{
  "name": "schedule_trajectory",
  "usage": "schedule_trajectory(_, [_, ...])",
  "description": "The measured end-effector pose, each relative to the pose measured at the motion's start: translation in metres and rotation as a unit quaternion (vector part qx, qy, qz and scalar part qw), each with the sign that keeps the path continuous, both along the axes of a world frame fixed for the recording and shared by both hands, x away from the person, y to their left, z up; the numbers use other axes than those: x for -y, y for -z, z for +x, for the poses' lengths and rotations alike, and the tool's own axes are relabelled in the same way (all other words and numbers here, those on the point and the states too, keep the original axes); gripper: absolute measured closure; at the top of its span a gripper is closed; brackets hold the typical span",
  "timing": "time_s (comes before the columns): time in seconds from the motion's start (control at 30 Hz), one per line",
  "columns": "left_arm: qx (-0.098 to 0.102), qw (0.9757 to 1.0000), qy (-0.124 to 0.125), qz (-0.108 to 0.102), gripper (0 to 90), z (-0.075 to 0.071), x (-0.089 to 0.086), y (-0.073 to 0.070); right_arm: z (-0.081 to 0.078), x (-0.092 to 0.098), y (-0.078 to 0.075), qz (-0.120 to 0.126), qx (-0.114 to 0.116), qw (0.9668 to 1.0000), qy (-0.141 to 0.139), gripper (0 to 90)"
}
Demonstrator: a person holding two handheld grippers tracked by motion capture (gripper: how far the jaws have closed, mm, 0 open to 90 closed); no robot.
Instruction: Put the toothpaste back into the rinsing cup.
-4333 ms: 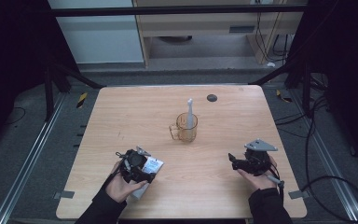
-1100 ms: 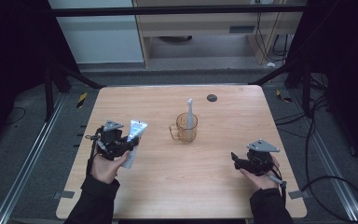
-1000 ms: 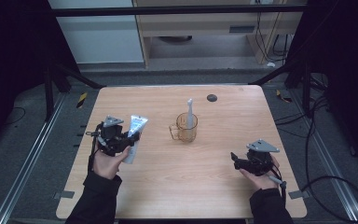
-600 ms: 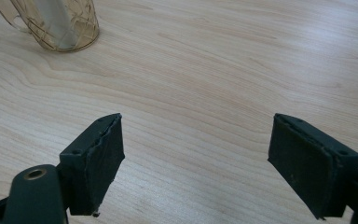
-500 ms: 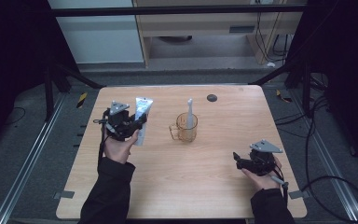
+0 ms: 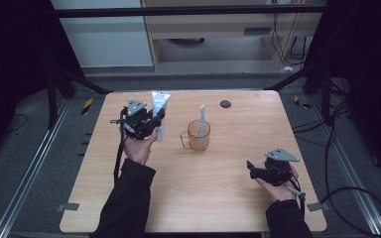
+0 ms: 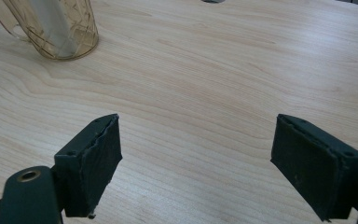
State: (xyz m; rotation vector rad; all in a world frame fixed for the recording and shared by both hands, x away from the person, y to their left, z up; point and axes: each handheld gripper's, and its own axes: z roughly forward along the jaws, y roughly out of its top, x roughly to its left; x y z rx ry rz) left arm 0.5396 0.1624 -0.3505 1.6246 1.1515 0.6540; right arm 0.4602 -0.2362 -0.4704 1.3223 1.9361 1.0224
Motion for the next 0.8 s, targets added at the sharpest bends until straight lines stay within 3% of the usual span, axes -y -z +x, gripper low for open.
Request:
schedule_trajectory(0.07, [0.010,0.9999,0.000,-0.002,69.4,0.003,0.005,-0.001,0.000,0.001,0.001,-0.001,0.000,1.0000,0.001,15.9])
schedule_trajectory(0.3, [0.016,0.9998,0.004,-0.013,69.4,0.014,0.017,-0.002,0.000,0.002,0.001,0.000,0.000,1.0000,0.004,15.9])
schedule_trajectory(0.57, [0.035,0.9992,0.002,-0.016,69.4,0.025,0.028,0.003,0.000,0.003,0.002,-0.004,0.005,1.0000,0.005,15.9])
schedule_trajectory(0.8, [0.049,0.9983,0.003,-0.032,69.5,0.032,0.037,0.005,0.000,0.002,0.003,-0.008,0.006,0.9999,0.006,15.9])
